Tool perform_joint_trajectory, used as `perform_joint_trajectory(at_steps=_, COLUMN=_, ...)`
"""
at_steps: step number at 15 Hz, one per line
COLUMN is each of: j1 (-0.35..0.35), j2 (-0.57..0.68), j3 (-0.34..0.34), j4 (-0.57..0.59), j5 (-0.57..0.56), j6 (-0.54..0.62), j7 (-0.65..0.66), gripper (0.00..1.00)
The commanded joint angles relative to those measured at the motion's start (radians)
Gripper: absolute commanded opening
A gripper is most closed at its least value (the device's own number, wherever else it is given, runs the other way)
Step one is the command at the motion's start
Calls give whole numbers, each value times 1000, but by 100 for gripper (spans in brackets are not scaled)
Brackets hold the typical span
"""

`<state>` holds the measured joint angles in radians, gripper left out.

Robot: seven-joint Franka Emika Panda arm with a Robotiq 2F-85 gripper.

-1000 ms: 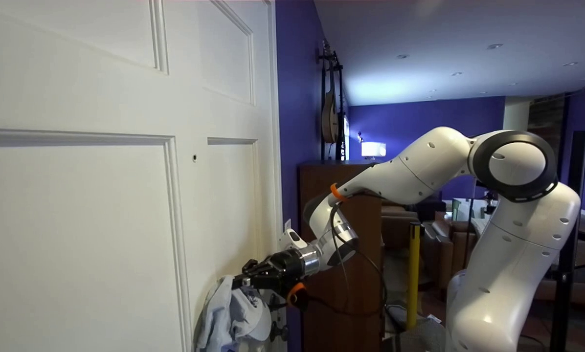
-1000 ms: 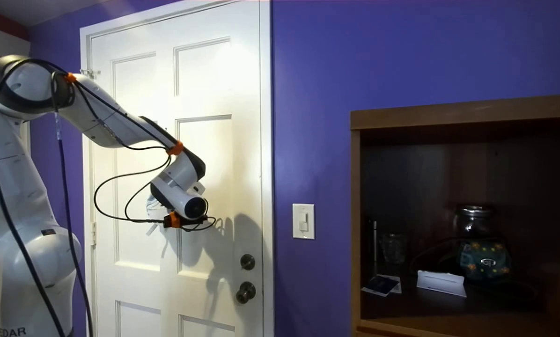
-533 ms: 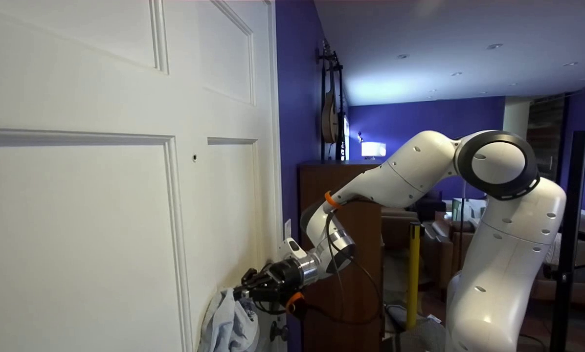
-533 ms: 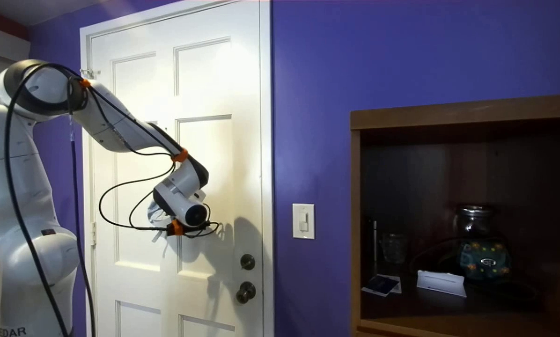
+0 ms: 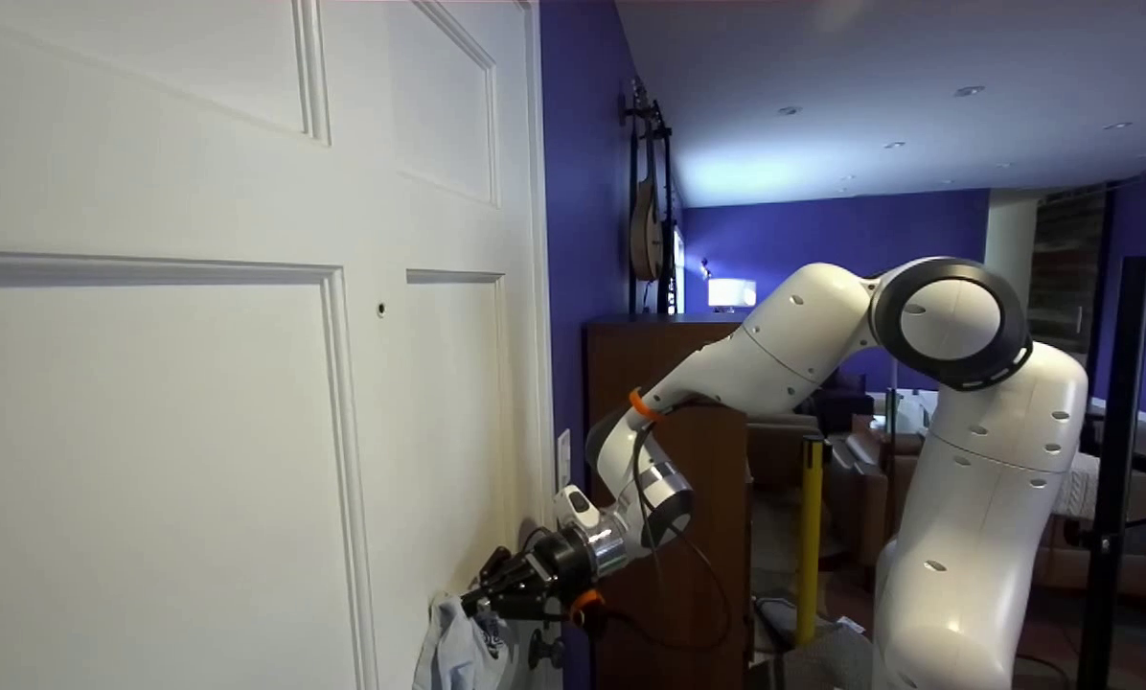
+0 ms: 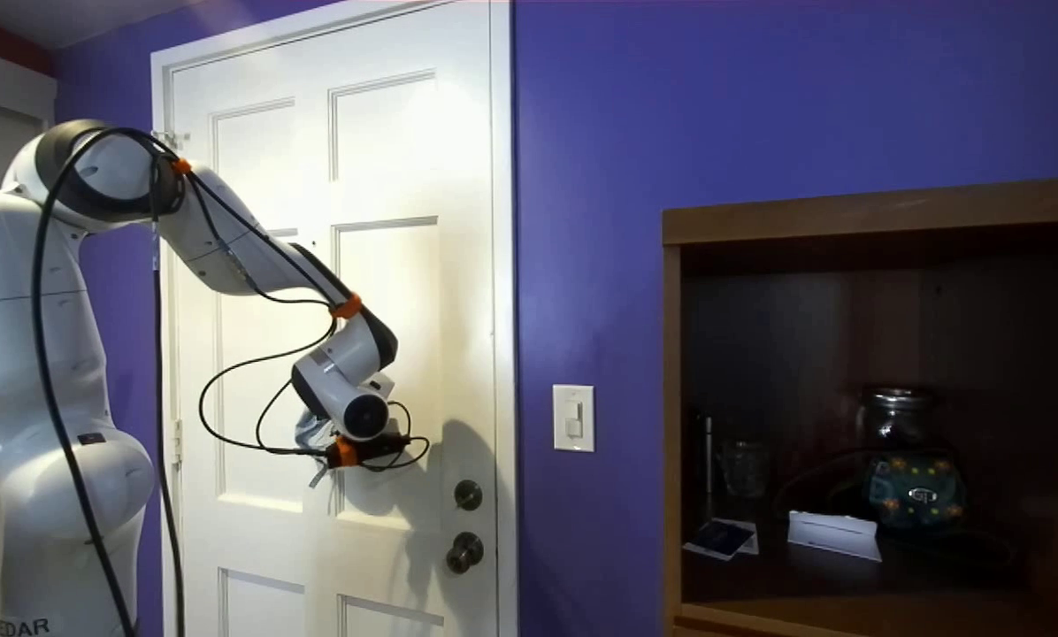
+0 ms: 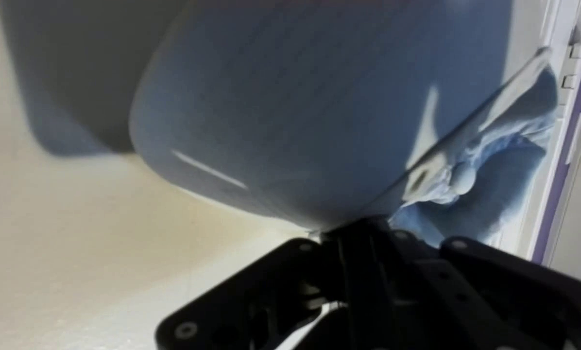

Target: Remove the white cap from the cabinet top and hang it on the door coat hanging hook

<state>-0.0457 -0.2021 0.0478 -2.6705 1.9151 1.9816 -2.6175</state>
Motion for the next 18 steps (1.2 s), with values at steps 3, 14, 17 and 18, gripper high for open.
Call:
perform_joint_trajectory(at_steps=3, j1=6, j2=17, j3=15, j4=6, j5=52, j6=160, j7=-7, gripper=1)
perform_joint_trajectory(at_steps=14, j1=27, j2=70, j3=23, j4=5, j5=100, j6=311, j7=37, gripper=1)
perform_joint_trajectory(at_steps=17, j1=35, j2=90, j3=24, j4=3, j5=125, j6=299, j7=70, gripper=1)
perform_joint_trajectory(at_steps=18, j1=37, j2=97, j3=23, j4=3, j5=132, j6=298, j7=80, gripper=1)
